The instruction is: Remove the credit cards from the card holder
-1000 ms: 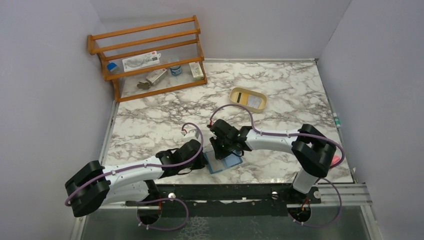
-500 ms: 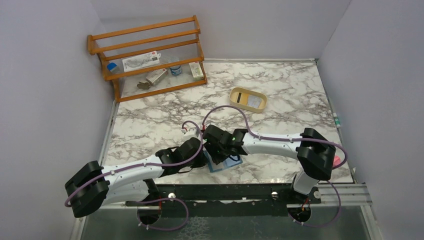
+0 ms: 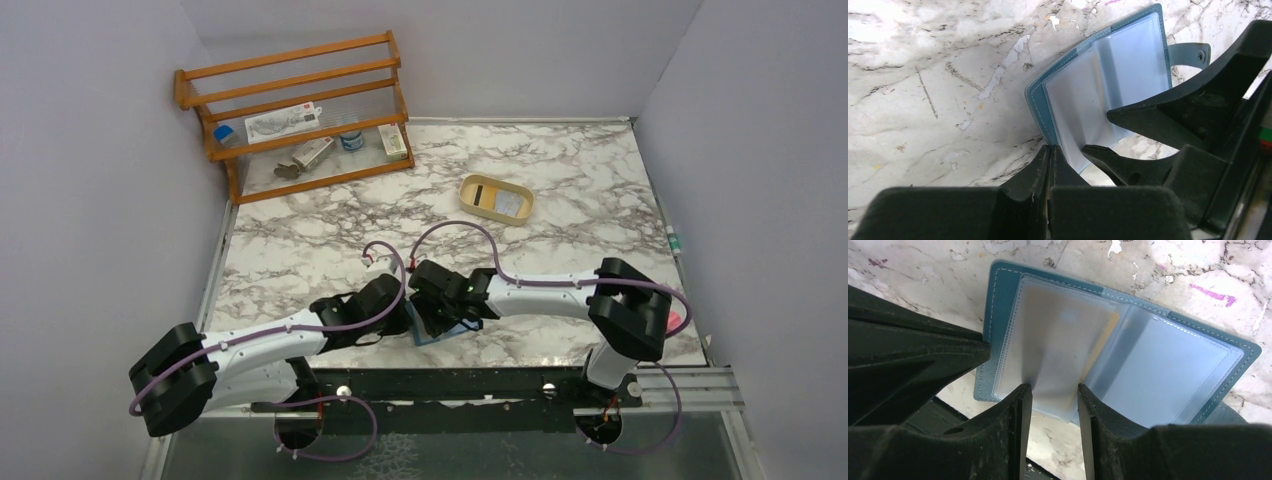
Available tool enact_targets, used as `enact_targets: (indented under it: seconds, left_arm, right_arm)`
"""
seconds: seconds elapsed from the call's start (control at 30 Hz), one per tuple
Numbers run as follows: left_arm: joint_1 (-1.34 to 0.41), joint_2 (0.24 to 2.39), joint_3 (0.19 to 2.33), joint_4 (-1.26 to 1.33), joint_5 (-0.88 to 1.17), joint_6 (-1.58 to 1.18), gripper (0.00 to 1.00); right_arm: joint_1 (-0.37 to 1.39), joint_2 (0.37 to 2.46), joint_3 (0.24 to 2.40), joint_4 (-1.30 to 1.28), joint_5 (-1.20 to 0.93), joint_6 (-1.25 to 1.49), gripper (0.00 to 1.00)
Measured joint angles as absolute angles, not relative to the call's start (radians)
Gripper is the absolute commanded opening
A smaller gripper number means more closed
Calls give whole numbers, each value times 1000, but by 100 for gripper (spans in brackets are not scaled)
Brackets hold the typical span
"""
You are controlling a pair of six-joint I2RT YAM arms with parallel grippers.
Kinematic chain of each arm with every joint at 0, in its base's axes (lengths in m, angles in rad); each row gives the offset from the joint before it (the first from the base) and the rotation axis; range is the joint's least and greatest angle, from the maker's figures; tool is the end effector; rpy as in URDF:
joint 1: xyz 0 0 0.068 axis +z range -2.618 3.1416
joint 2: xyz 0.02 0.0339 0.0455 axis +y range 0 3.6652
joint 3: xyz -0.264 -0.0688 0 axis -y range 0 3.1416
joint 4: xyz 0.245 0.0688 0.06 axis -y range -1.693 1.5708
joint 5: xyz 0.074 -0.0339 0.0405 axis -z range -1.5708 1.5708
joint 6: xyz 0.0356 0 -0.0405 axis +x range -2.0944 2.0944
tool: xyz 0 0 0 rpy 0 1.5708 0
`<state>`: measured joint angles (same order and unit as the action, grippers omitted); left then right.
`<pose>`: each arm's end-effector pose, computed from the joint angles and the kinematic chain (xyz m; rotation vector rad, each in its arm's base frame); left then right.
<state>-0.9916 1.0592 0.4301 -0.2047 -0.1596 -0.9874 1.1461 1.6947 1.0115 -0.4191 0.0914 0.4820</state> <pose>0.1128 -0.1622 0.1672 -0.0725 2.5199 -0.7025 0.1389 0.2993 0.1697 -0.8613 2.5893 0.3877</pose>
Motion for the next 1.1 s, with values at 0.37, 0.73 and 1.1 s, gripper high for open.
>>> enact_targets:
  seconds: [0.37,0.73,1.1]
  left_arm:
    - [-982,1056,430,-207,-150,-988,0]
    - [-979,1045,429,-205,-144,-990,0]
    - [-970,1024,411,-212,-134,-999,0]
  right_arm:
    - [1161,1617,933,-294,80,504,49]
    - [1181,1646,933,-279,95,517,54]
    - [1185,1641,899,-236,123,540,61]
